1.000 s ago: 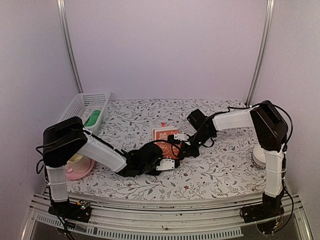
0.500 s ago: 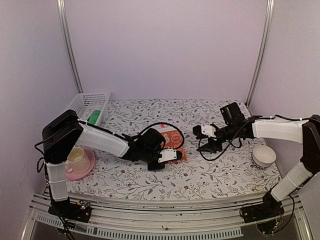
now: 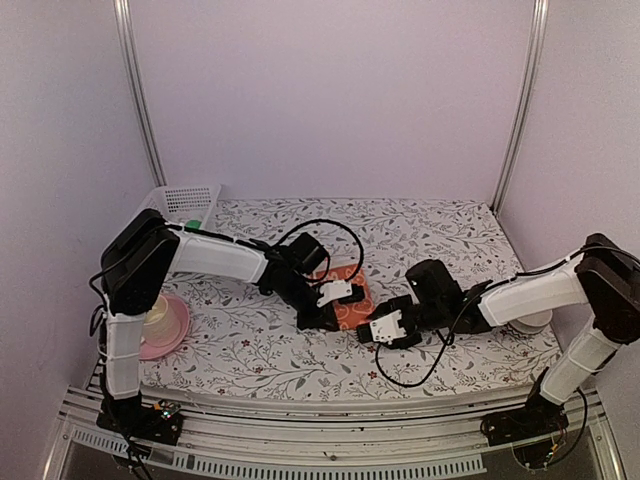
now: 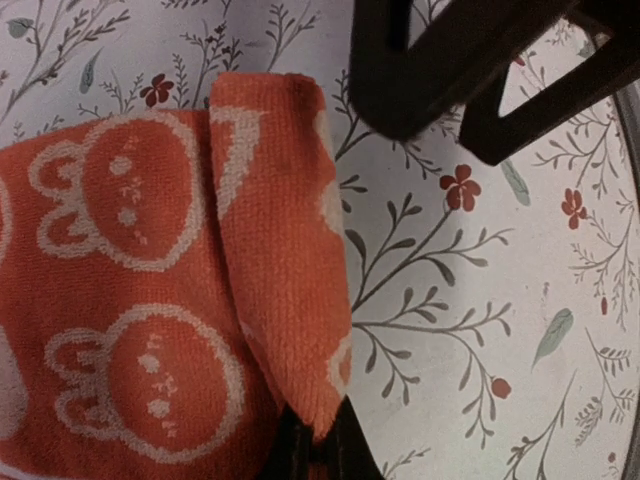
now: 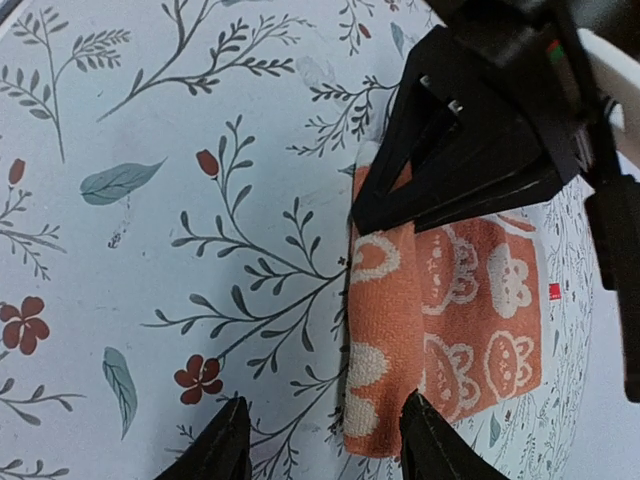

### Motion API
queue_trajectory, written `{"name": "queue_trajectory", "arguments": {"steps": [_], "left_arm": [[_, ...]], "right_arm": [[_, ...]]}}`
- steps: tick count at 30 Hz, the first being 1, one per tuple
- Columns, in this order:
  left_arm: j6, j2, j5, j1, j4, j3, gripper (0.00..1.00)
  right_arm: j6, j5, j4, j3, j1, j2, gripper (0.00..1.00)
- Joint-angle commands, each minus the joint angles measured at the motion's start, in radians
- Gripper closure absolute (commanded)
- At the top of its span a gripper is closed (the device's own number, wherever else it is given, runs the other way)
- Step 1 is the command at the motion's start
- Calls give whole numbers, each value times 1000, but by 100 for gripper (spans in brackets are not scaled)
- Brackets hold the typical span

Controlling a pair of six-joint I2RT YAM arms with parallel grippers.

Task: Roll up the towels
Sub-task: Roll the towel at the center of the board.

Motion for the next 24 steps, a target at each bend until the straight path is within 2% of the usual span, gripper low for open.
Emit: {"name": "queue_trajectory", "arguments": {"steps": [1, 7, 10, 14, 17, 19, 24], "left_arm": [[-22, 67, 83, 10, -183, -21, 100], [-18, 89, 100, 16, -205, -7, 100], [-18, 92, 103, 20, -207, -6, 100], [-20, 87, 102, 31, -205, -5, 100], [-22, 68, 91, 34, -194, -9, 100], [-28, 41, 63, 38, -177, -26, 93], [-65, -92, -12, 44, -79, -120, 61]], "right_arm": [[9, 204, 191, -5, 56, 92, 48], [12, 293, 285, -10, 75, 147, 52], [5, 285, 278, -10, 74, 156, 64], [1, 250, 216, -3, 76, 160, 90], [17, 223, 155, 15, 76, 154, 97], [27, 193, 95, 32, 74, 146, 97], [91, 70, -125, 142, 37, 157, 97]]}}
